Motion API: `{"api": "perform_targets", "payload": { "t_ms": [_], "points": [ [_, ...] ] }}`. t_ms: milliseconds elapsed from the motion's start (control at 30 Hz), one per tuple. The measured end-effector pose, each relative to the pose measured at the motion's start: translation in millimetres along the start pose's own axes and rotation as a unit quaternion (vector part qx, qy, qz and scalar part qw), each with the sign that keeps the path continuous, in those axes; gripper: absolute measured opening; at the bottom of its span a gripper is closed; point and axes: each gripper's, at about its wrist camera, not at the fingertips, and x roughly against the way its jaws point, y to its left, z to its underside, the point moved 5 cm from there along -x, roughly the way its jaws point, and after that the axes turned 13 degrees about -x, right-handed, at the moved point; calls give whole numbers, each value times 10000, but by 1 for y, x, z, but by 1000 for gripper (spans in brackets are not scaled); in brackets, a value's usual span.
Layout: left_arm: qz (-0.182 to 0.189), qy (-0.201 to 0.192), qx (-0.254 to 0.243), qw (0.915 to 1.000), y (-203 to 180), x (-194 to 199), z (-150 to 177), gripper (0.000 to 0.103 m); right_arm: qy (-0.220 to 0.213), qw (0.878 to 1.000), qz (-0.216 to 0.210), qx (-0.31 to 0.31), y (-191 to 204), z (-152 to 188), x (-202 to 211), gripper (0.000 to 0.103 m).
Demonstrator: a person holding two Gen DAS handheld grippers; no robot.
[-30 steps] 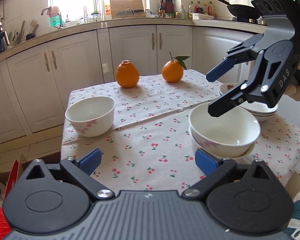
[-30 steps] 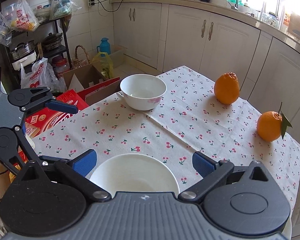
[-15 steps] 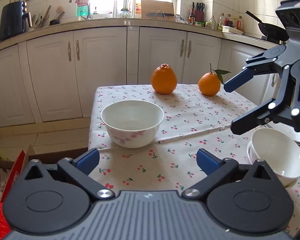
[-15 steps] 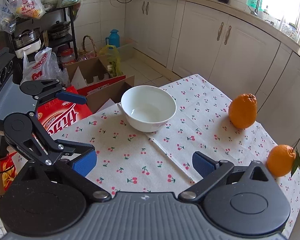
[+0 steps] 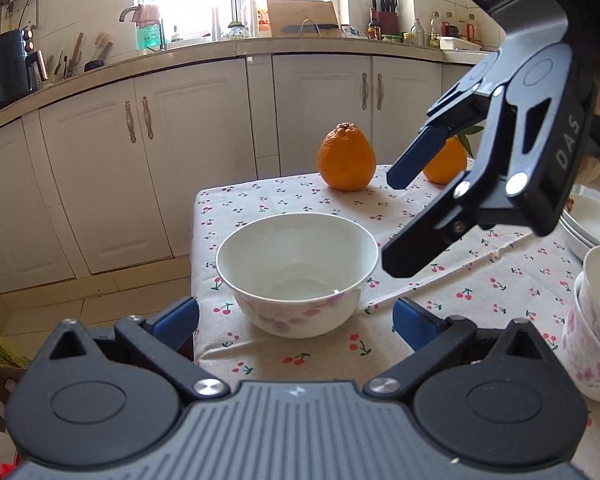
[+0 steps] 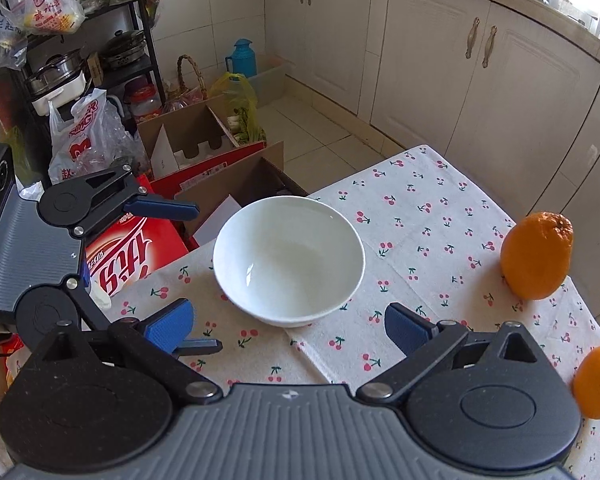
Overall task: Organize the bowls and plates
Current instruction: 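Move the right gripper to the pink-flowered bowl and grasp its rim, then carry the pink-flowered bowl with the right gripper and lower it onto the nested bowls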
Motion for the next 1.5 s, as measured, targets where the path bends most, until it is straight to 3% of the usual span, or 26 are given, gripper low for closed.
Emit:
{"api": "perform_targets", "payload": {
  "t_ms": [333,767,1000,1500],
  "points": [
    [290,47,256,9992,7,-28,4,99,152,9996,-137,-215,-21,-19,-38,101],
    [274,35,82,9996,1,-37,1,87,226,9986,-358,-310,-29,-26,-58,83],
    [287,36,82,9995,1,-37,2,87,152,9980,-537,-305,-25,-29,-59,72],
    [385,164,17,9991,-12,-16,-12,87,70,9978,-573,-324,-15,-17,-26,72]
  ]
}}
